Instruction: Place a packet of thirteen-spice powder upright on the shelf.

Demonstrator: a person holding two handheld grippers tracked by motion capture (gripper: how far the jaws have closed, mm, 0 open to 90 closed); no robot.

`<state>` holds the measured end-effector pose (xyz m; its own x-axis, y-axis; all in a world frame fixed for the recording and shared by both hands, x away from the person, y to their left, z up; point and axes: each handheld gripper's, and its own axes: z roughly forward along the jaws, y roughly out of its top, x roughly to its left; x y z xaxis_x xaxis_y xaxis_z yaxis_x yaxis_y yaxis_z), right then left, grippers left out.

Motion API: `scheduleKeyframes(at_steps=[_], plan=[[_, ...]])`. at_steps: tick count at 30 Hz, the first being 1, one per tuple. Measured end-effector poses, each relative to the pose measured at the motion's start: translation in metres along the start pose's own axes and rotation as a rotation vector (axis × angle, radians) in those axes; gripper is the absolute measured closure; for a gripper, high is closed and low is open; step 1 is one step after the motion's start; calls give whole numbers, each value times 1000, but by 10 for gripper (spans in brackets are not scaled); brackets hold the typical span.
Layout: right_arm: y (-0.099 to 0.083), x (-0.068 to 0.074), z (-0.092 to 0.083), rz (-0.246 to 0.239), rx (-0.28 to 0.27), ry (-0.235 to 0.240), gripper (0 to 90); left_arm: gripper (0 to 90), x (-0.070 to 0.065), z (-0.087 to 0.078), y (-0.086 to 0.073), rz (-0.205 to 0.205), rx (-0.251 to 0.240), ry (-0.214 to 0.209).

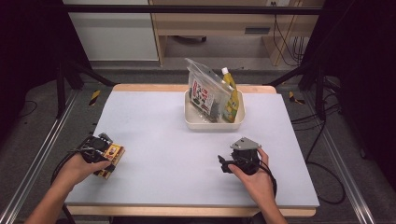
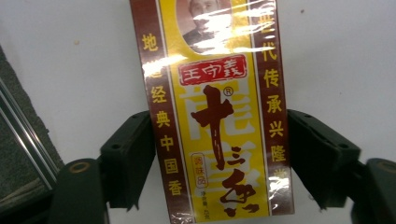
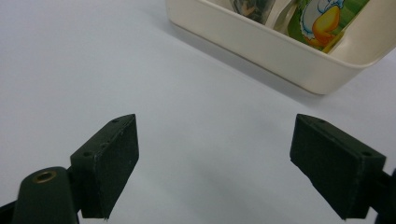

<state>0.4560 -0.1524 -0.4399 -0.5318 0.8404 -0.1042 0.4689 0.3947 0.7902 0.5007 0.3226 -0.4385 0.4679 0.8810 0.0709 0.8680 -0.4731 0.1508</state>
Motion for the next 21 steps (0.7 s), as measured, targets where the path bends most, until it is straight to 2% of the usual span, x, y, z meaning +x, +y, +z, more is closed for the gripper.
scheduleKeyframes(at_steps=[4,10,15,21], plan=[[0,-1,-1,3,-7,-2,159,302,0,-1,0,2,-13,-9],[1,-1,-2,6,-18,-9,159,315,-11,-10,3,54,-61,14],[1,-3,-3,15,-27,-5,167,316,-30,-28,16,129,-138,36],[1,-8,-5,44,-44,-4,199,316,-67,-48,40,250,-226,39]])
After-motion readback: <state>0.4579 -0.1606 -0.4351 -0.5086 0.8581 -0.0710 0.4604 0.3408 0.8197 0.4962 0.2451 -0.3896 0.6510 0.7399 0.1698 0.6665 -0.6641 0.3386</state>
